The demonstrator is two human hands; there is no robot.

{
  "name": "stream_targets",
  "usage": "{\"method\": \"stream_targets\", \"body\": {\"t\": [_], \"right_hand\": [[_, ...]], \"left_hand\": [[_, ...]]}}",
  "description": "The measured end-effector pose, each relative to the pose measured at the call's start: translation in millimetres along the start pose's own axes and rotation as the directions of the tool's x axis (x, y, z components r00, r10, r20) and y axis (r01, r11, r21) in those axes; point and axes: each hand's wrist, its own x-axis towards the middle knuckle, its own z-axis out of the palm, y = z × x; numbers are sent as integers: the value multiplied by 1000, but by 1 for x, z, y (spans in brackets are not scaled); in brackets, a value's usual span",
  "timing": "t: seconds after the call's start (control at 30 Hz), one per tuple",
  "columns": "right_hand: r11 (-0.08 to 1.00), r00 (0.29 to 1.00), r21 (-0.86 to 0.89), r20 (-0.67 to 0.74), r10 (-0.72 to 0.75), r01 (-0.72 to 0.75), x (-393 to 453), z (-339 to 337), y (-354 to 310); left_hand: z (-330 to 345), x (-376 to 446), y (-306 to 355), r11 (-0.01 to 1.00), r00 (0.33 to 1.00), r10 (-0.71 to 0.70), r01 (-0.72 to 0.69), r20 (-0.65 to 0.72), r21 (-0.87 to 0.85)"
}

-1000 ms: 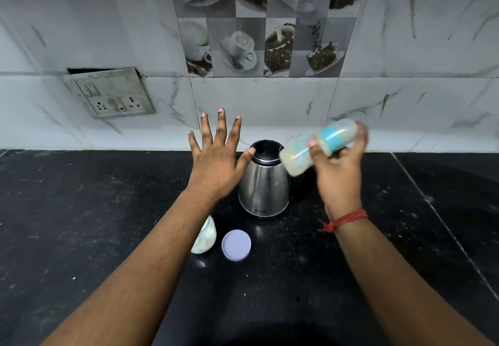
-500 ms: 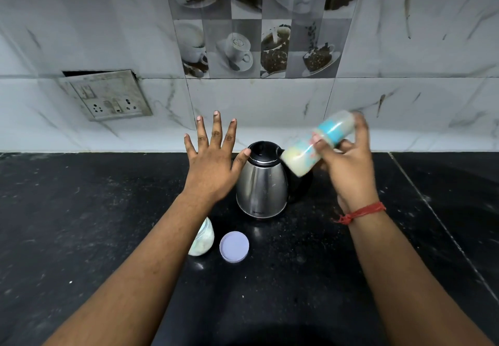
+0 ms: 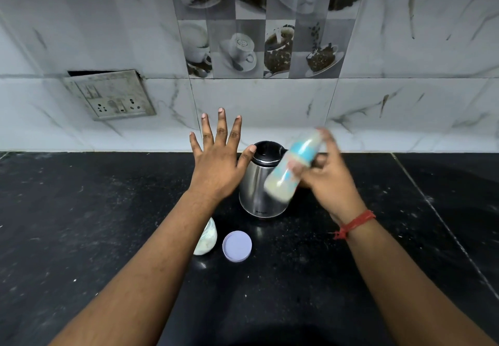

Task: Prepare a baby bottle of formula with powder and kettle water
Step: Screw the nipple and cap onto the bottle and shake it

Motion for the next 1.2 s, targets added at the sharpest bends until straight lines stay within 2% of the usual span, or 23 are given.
{"method": "stream_targets", "body": {"t": [0.03,0.07,0.1,0.17,0.2,0.23,0.33,0.37,0.4,0.47,0.53,0.57,0.67,0.7,0.8,0.83,0.87,0.97,1.0,1.07,1.13,1.17,1.2], "right_hand": [[999,991,-35,132,34,-30,-2,0,2],[1000,987,-14,155,29,-27,-1,-1,1],[999,997,51,79,6,-10,1,-3,-1],[982,982,185,-187,-9,44,4,-6,-5],[976,963,207,-269,-10,68,5,-6,-5],[979,960,191,-278,-21,77,5,-4,-4],[1000,1000,2,16,-18,18,8,-6,-5],[1000,999,-13,28,-23,24,12,-12,-9],[999,998,12,-50,-45,46,16,-17,-15],[986,945,121,-319,-72,116,23,-25,-27],[963,894,197,-440,-82,186,22,-22,-27],[970,907,172,-410,-90,174,21,-19,-23],[999,998,30,-59,-38,40,16,-15,-14],[999,998,38,-52,-34,36,16,-18,-15],[973,933,193,-356,-49,125,17,-24,-22],[965,912,210,-405,-59,156,16,-23,-21],[971,917,178,-392,-77,158,14,-20,-19],[998,998,55,-49,-37,39,8,-15,-10],[998,1000,64,-16,-24,25,8,-18,-12],[992,979,114,-201,-36,60,13,-23,-19],[965,915,214,-401,-51,148,14,-23,-23],[958,906,227,-418,-64,173,13,-20,-22],[968,928,193,-364,-79,158,12,-17,-19]], "left_hand": [[0,0,0,1000,1000,-5,5,-1,-6],[-1,0,0,1000,1000,-7,7,-3,-11],[-1,0,-1,1000,1000,-9,9,-4,-14],[-2,0,-1,1000,1000,-14,14,-2,-22],[-3,-1,-1,1000,1000,-17,17,0,-24],[-3,-1,-1,1000,1000,-19,19,2,-22],[-4,-1,0,999,1000,-22,22,7,-31],[-5,-1,0,999,1000,-22,22,6,-37],[-5,0,1,999,1000,-21,21,4,-44],[-6,0,4,999,1000,-13,13,-3,-49],[-7,1,6,999,1000,-10,10,-7,-48],[-7,2,7,999,1000,-10,9,-6,-49],[-6,3,7,999,1000,-9,9,-2,-46],[-6,3,7,999,1000,-8,8,-3,-46],[-5,3,5,999,1000,-16,16,-1,-48],[-5,3,4,999,1000,-17,17,0,-44],[-5,3,4,999,1000,-18,18,2,-40],[-3,3,5,999,1000,-17,17,14,-41],[-3,4,5,999,1000,-15,15,12,-40],[-2,4,5,999,1000,-13,14,8,-40],[-2,4,5,999,1000,-15,16,9,-41],[-2,4,6,999,1000,-15,15,8,-42],[-2,5,6,999,1000,-14,14,7,-42]]}}
